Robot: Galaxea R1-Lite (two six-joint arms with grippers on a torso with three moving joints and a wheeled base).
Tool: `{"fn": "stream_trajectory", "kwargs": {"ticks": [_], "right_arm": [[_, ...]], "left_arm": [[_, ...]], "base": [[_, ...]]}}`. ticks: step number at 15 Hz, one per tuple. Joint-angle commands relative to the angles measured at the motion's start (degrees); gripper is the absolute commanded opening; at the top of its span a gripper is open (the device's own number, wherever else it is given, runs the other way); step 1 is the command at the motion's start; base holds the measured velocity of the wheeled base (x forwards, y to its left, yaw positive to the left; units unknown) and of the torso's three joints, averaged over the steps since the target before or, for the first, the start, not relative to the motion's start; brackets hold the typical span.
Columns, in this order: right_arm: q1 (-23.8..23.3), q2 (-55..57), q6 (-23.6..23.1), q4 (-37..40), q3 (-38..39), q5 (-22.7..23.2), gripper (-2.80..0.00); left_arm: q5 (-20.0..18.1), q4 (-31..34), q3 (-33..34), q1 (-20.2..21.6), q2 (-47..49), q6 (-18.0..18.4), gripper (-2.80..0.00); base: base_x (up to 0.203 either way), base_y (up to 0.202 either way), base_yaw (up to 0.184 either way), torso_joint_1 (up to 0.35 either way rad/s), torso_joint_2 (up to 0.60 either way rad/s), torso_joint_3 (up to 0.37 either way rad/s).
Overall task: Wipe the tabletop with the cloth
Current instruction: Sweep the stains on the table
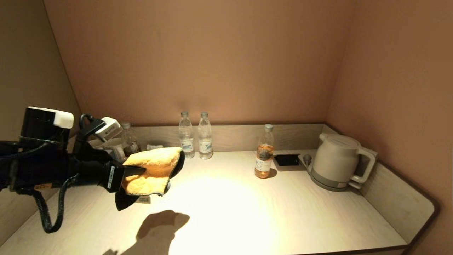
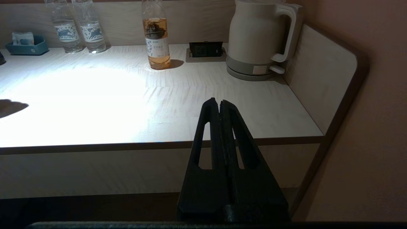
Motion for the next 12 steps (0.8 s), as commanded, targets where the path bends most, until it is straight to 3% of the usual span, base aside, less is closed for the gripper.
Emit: {"fn": "stream_trajectory", "kwargs": {"ticks": [1,6,12], "right_arm": [[0.01,-0.02,0.02,-0.02,0.0,-0.01,-2.8],[0.01,-0.02,0.02,-0.02,0.0,-0.01,-2.8],[0.01,-0.02,0.02,-0.09,0.0,-0.01,-2.8]], "left_arm": [[0.93,-2.92,-4.06,-0.67,13.91,-1.7,-2.8],[7.66,-11.95,-13.02,-5.51,28.12,-6.15,-2.8],[8.04,-12.06,-15.52,-7.04,33.62,-6.18,-2.8]], "base": [[0.0,0.0,0.0,0.0,0.0,0.0],[0.0,0.0,0.0,0.0,0.0,0.0],[0.0,0.0,0.0,0.0,0.0,0.0]]}}
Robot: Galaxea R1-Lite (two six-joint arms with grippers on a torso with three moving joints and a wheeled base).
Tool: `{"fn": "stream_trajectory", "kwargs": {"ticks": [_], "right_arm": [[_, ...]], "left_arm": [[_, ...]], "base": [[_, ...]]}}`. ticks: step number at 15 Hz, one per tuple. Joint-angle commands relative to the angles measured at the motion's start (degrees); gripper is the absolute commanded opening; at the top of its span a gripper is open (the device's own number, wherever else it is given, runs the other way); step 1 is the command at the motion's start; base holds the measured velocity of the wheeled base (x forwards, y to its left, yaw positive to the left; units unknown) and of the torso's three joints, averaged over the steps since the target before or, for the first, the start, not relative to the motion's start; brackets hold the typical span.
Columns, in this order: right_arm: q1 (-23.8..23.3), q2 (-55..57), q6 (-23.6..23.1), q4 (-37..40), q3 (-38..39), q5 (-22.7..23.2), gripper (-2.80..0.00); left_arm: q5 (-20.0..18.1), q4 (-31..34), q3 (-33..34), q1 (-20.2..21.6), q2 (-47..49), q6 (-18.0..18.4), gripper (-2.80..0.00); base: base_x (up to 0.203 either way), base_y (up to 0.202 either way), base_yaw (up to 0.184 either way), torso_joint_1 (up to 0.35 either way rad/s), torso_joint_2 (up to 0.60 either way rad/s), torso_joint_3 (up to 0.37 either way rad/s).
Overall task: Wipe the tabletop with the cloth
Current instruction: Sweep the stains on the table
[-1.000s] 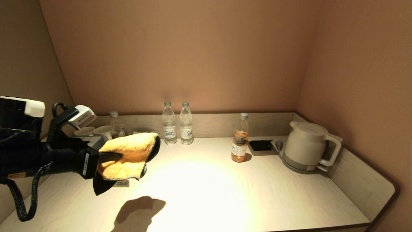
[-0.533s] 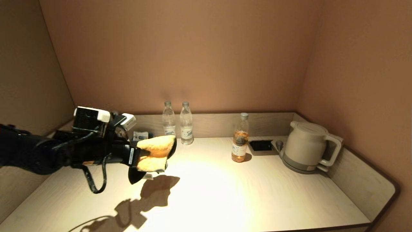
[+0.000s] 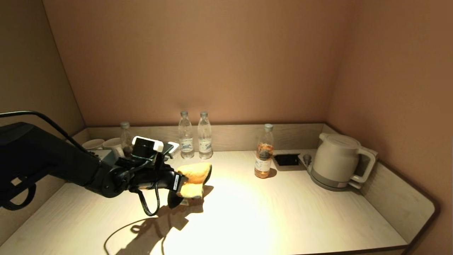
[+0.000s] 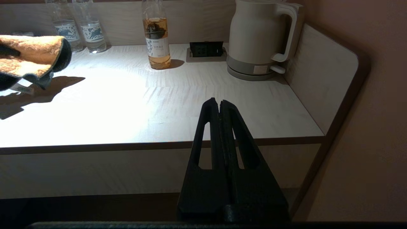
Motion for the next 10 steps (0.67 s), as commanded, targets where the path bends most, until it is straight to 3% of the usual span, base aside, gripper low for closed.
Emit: {"fn": "stream_trajectory", "kwargs": {"ticks": [1,5,7,10], "right_arm": [[-0.01,-0.02,-0.01,0.02,0.0,0.02,-2.8],[-0.01,-0.02,-0.01,-0.07,0.0,0.02,-2.8],[-0.01,-0.02,-0.01,0.02,0.0,0.02,-2.8],[-0.01,-0.02,-0.01,-0.07,0.0,0.02,-2.8]], "left_arm": [[0.09,-0.02,-1.05,0.05,3.23,0.13,-2.8],[0.93,0.64,-1.01,0.22,4.06,0.09,-2.8],[4.11,0.77,-0.25,0.86,4.73,0.45,-2.8],[4.77,0.75,2.16,1.49,4.5,0.85,-2.8]], "base": [[0.0,0.0,0.0,0.0,0.0,0.0],[0.0,0.0,0.0,0.0,0.0,0.0],[0.0,0.0,0.0,0.0,0.0,0.0],[0.0,0.0,0.0,0.0,0.0,0.0]]}}
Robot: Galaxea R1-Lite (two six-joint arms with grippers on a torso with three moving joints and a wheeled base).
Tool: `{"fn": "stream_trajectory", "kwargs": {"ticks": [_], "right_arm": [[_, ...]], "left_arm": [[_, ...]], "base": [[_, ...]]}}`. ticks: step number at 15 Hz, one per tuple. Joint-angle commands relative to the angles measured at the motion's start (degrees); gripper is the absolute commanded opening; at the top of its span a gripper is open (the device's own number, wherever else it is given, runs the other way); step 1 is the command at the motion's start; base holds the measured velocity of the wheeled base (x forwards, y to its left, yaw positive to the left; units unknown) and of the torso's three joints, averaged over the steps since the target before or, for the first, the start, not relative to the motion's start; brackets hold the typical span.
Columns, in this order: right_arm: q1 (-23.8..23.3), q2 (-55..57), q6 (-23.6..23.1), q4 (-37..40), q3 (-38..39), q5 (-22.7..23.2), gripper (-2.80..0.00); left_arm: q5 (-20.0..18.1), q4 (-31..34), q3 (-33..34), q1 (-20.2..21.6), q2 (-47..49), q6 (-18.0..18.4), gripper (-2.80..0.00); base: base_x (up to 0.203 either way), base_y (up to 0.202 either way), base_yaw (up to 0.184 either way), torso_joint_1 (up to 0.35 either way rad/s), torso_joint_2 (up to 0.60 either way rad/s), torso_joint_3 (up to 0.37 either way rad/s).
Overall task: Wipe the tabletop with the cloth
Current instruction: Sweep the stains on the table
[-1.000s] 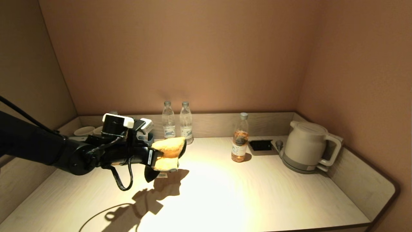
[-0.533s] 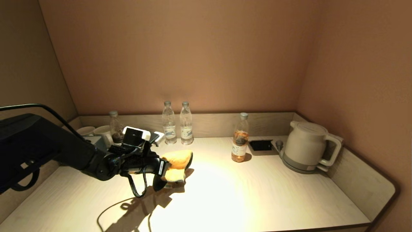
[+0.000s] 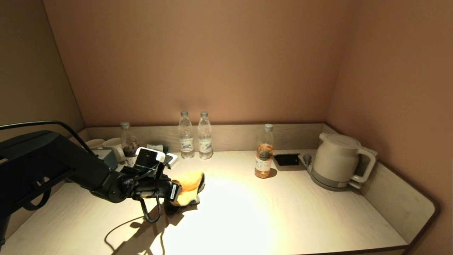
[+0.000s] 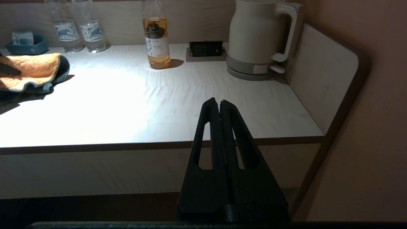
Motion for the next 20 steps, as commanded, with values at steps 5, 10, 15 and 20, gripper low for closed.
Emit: {"fn": "stream_trajectory", "kwargs": {"ticks": [5,10,15,20], "right_arm": [[-0.01,-0.02,-0.01,-0.13,0.0,0.02,-2.8],[-0.01,-0.02,-0.01,-0.04,0.0,0.02,-2.8],[-0.01,-0.02,-0.01,-0.04,0.0,0.02,-2.8],[-0.01,-0.02,-0.01,-0.04,0.0,0.02,-2.8]], "left_arm": [[0.23,-0.46,4.46,1.65,-1.33,0.25,-2.8],[-0.03,-3.44,13.83,-0.24,-6.1,0.09,-2.8],[-0.03,-6.03,17.62,-5.71,-8.22,-0.54,-2.8],[0.06,-5.98,15.53,-14.16,-8.18,-5.81,-2.8]], "base": [[0.0,0.0,0.0,0.0,0.0,0.0],[0.0,0.0,0.0,0.0,0.0,0.0],[0.0,0.0,0.0,0.0,0.0,0.0],[0.0,0.0,0.0,0.0,0.0,0.0]]}}
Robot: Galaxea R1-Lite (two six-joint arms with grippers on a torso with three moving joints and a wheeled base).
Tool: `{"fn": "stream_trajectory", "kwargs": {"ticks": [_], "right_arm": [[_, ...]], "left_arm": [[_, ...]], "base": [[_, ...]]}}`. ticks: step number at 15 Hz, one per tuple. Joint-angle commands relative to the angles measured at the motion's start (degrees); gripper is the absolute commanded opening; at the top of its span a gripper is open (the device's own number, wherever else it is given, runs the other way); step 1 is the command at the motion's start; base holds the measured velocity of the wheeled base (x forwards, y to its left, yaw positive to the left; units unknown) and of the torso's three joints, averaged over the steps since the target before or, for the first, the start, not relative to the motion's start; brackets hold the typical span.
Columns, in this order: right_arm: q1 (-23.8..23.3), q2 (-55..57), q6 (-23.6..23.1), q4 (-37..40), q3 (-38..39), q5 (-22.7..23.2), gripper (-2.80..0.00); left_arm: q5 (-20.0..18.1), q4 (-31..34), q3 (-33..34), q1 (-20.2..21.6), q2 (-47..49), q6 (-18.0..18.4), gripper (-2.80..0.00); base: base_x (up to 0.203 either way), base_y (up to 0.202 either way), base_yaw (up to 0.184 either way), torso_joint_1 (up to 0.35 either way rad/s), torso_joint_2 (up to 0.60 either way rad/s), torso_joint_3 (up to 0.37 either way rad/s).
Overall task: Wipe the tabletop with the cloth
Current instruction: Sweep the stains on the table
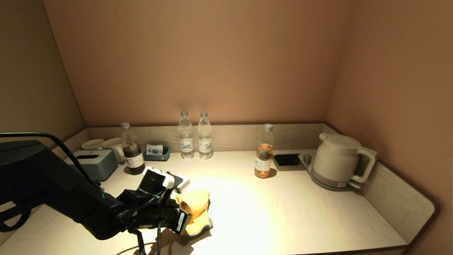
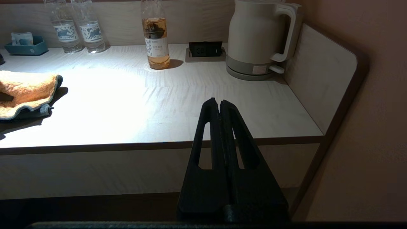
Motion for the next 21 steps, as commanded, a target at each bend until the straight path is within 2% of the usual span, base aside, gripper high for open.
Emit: {"fn": "stream_trajectory", "kwargs": {"ticks": [1,3,6,10,14,17,18,21], "right_arm": [[0.01,-0.02,0.0,-0.04,0.0,0.04,-2.8],[0.01,-0.02,0.0,0.0,0.0,0.04,-2.8],[0.01,-0.02,0.0,0.0,0.0,0.04,-2.8],[0.01,-0.02,0.0,0.0,0.0,0.04,-2.8],[0.01,-0.02,0.0,-0.08,0.0,0.04,-2.8],[0.01,-0.02,0.0,0.0,0.0,0.04,-2.8],[0.01,-0.02,0.0,0.0,0.0,0.04,-2.8],[0.01,-0.02,0.0,0.0,0.0,0.04,-2.8]], "left_arm": [[-0.03,-0.09,-1.33,-3.63,0.06,-1.68,-2.8],[-0.03,0.09,-3.52,-7.05,1.58,-4.04,-2.8],[-0.03,0.5,-7.12,-9.34,3.35,-6.17,-2.8],[0.14,0.53,-13.15,-9.66,7.49,-6.53,-2.8],[1.73,0.7,-19.28,-6.62,11.6,-5.99,-2.8],[4.62,1.57,-27.44,-1.7,16.64,-4.13,-2.8],[5.39,2.6,-29.02,-0.99,17.42,-3.99,-2.8],[8.65,6.91,-39.37,1.88,21.3,-4.13,-2.8]], "base": [[0.0,0.0,0.0,0.0,0.0,0.0],[0.0,0.0,0.0,0.0,0.0,0.0],[0.0,0.0,0.0,0.0,0.0,0.0],[0.0,0.0,0.0,0.0,0.0,0.0],[0.0,0.0,0.0,0.0,0.0,0.0],[0.0,0.0,0.0,0.0,0.0,0.0],[0.0,0.0,0.0,0.0,0.0,0.0],[0.0,0.0,0.0,0.0,0.0,0.0]]}}
